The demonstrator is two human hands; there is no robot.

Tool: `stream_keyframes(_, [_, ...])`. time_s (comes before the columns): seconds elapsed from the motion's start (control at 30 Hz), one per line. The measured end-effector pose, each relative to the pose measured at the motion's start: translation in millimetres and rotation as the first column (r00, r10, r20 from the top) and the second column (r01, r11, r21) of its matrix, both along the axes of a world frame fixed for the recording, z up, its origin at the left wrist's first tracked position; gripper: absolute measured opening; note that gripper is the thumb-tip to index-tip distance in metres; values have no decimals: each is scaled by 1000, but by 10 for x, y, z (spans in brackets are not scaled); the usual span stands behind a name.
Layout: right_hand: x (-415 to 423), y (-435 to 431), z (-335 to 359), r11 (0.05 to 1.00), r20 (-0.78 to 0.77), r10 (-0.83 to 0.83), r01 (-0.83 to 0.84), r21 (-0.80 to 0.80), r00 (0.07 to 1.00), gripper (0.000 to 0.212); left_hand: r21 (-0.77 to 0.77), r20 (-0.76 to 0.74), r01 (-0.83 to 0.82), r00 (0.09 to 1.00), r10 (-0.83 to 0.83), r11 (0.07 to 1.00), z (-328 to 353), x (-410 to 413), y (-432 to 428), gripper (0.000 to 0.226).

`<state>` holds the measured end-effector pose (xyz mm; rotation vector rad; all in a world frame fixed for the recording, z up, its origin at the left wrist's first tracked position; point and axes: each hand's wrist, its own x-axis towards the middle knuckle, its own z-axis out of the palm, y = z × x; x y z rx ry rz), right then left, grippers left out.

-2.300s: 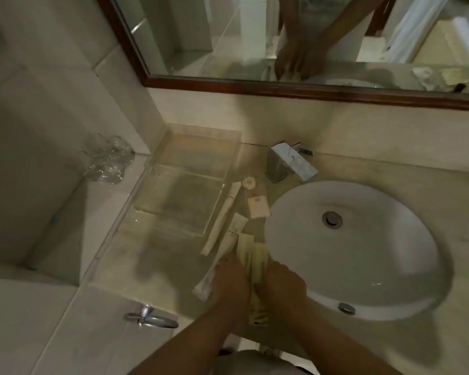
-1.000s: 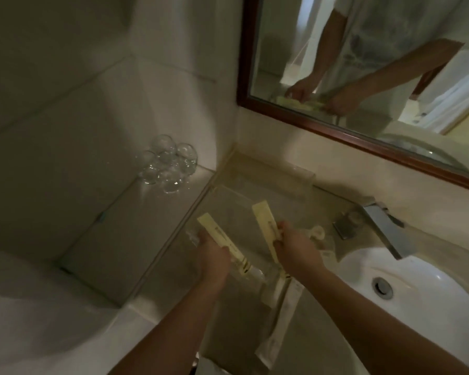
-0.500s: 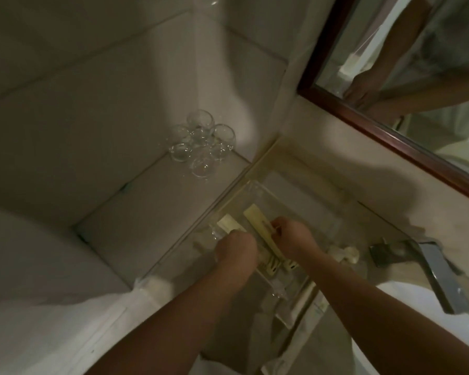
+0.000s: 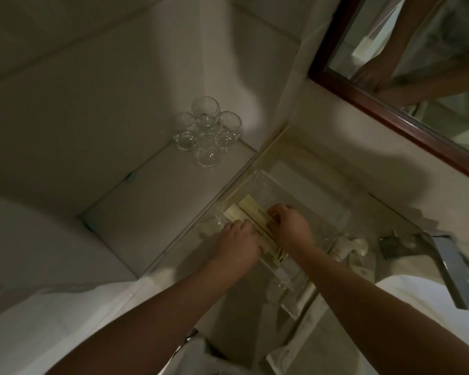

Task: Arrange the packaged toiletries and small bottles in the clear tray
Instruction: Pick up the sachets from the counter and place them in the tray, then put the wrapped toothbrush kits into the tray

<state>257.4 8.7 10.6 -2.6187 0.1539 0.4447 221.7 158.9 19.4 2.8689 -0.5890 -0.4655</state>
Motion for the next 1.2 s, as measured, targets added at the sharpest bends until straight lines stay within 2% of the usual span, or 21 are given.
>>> stream_keyframes(0.3, [69,101,-75,999,20,-9,8,34,1000,25,-2,59,-4,998,5,1000,-25,-25,21,39])
stream_keyframes(0.5, [76,117,-86,999,33,-52,51,7,998,22,17,46,8,999,-9,1000,-18,-31,27,38])
stream_keyframes(0.6, [19,100,-50,997,77,-59,56,48,995,26,18,23,12,1000,-13,1000,40,-27,25,37])
stream_keyframes(0.77, [-359,-203,119,944,238,-292,239,229,926,22,-80,32,39,999,-37,996,156,-150,-141,26])
stream_keyframes(0.97, [-1127,-772,357,872,324,-473,382,306,820,16,-221,9,132,991,-134,966,314,-513,-733,27])
stream_keyframes(1.1, [-1691,-1104,384,820,257,-561,485,305,787,11,-262,-1,60,998,-62,963,329,-820,-989,20])
stream_keyframes(1.2, [-1975,-1175,297,830,124,-541,505,236,832,15,-242,-50,-48,998,37,969,271,-1037,-1013,17])
